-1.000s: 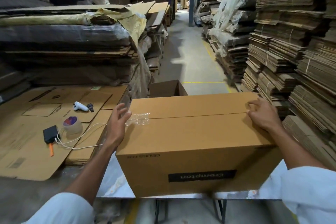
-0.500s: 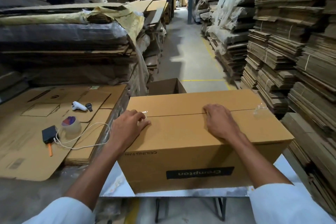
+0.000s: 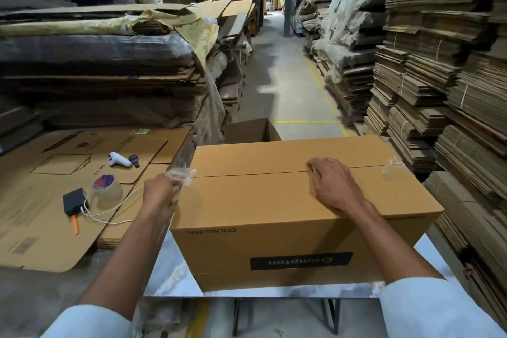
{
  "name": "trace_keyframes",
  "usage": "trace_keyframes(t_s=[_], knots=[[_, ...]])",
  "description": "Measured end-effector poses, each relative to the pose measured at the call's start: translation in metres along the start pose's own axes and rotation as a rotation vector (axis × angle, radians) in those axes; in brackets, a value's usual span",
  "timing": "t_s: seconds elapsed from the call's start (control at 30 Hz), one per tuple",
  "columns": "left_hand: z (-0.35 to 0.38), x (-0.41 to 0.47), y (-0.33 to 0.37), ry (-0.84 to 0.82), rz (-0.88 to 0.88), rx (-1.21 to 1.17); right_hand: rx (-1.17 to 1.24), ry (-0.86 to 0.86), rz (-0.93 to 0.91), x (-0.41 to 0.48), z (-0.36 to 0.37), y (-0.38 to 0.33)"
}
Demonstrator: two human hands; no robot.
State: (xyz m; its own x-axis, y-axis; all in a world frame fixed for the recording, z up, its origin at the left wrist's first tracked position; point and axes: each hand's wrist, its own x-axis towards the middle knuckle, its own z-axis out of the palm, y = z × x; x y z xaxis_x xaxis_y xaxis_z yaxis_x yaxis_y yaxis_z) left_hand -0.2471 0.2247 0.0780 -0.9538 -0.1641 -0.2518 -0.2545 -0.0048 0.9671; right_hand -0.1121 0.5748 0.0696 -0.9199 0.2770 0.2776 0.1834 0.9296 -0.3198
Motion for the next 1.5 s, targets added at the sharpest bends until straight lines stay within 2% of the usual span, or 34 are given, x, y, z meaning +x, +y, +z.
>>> trace_keyframes(t_s=[0.1, 0.27, 0.33, 0.47, 0.6, 0.67, 0.73, 0.77, 0.83, 0.93, 1.0, 1.07, 1.17, 1.27, 1.33, 1.5], knots=[[-0.012, 0.002, -0.005, -0.086, -0.236, -0.385, -0.009, 0.003, -0.002, 0.001, 0.000, -0.001], [-0.024, 0.011, -0.014, -0.020, -0.386, -0.730, 0.003, 0.002, -0.001, 0.001, 0.000, 0.000], [-0.031, 0.017, -0.023, -0.046, -0.455, -0.870, 0.007, 0.000, 0.001, 0.002, 0.000, 0.000], [-0.033, 0.018, -0.028, -0.053, -0.495, -0.887, 0.026, -0.014, 0.007, 0.000, -0.001, -0.001], [-0.045, 0.013, -0.015, 0.103, -0.367, -0.857, 0.026, -0.021, 0.012, 0.000, -0.001, 0.001], [-0.046, 0.008, -0.006, 0.279, -0.175, -0.661, 0.015, -0.016, 0.010, -0.001, -0.001, 0.001], [-0.034, -0.011, 0.005, 0.435, 0.196, -0.198, -0.006, -0.015, 0.006, -0.001, -0.001, -0.003], [-0.021, -0.023, 0.010, 0.408, 0.425, 0.019, -0.011, -0.014, 0.012, -0.001, -0.002, -0.003], [0.009, -0.052, 0.014, 0.156, 0.734, 0.304, -0.018, -0.013, 0.011, 0.001, -0.002, -0.005], [0.055, -0.076, 0.002, -0.442, 0.784, 0.757, 0.007, -0.025, -0.009, 0.002, -0.002, -0.005], [0.076, -0.068, -0.015, -0.590, 0.868, 1.079, 0.048, -0.019, 0.010, -0.001, -0.009, 0.001], [0.084, -0.060, -0.023, -0.583, 0.882, 1.168, 0.049, 0.024, 0.069, -0.006, -0.018, 0.018], [0.083, -0.057, -0.027, -0.547, 0.891, 1.166, -0.069, 0.153, 0.199, -0.018, -0.031, 0.056], [0.085, -0.063, -0.025, -0.531, 0.899, 1.183, -0.146, 0.276, 0.451, -0.027, -0.046, 0.087], [0.088, -0.067, -0.024, -0.514, 0.885, 1.199, -0.135, 0.272, 0.593, -0.027, -0.053, 0.100], [0.088, -0.069, -0.027, -0.501, 0.880, 1.230, -0.127, 0.268, 0.621, -0.014, -0.056, 0.098]])
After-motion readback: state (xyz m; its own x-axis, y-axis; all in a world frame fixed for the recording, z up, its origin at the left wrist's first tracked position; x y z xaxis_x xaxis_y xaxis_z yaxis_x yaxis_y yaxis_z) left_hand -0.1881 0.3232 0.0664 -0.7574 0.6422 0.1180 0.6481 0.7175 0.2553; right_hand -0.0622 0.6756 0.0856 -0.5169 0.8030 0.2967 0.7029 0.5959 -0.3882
